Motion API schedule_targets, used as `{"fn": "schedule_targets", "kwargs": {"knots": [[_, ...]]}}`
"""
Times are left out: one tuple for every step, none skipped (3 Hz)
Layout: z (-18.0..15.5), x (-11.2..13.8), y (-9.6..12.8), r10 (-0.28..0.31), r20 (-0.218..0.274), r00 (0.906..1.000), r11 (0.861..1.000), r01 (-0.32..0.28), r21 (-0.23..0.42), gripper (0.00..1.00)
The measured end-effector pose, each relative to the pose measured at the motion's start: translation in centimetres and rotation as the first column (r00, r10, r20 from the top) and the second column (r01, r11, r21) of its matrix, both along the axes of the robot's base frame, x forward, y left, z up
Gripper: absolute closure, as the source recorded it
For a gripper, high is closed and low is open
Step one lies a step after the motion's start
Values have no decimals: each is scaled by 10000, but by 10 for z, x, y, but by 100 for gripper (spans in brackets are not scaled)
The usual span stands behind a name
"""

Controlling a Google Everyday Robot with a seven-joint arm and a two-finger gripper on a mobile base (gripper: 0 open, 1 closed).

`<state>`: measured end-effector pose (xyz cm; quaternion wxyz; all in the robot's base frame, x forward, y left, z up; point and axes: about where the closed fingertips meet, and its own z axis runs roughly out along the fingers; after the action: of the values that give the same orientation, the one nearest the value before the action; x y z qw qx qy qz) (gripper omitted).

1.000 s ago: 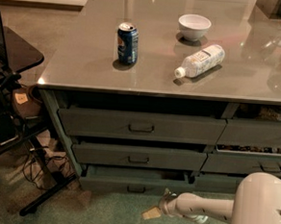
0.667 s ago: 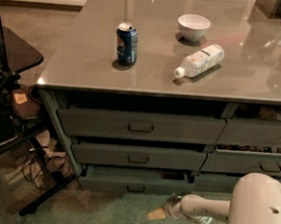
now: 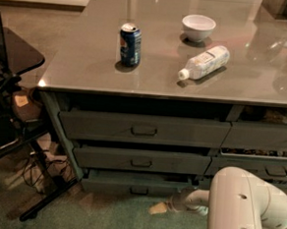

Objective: Close bottom drawer

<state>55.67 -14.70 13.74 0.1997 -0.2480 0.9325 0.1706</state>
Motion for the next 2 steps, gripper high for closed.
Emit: {"fn": "schedule_targets", "kwargs": {"knots": [[-7, 26, 12, 30, -210, 9998, 9999, -33, -161, 0], [-6, 24, 12, 33, -207, 9998, 9999, -36, -161, 0]]}}
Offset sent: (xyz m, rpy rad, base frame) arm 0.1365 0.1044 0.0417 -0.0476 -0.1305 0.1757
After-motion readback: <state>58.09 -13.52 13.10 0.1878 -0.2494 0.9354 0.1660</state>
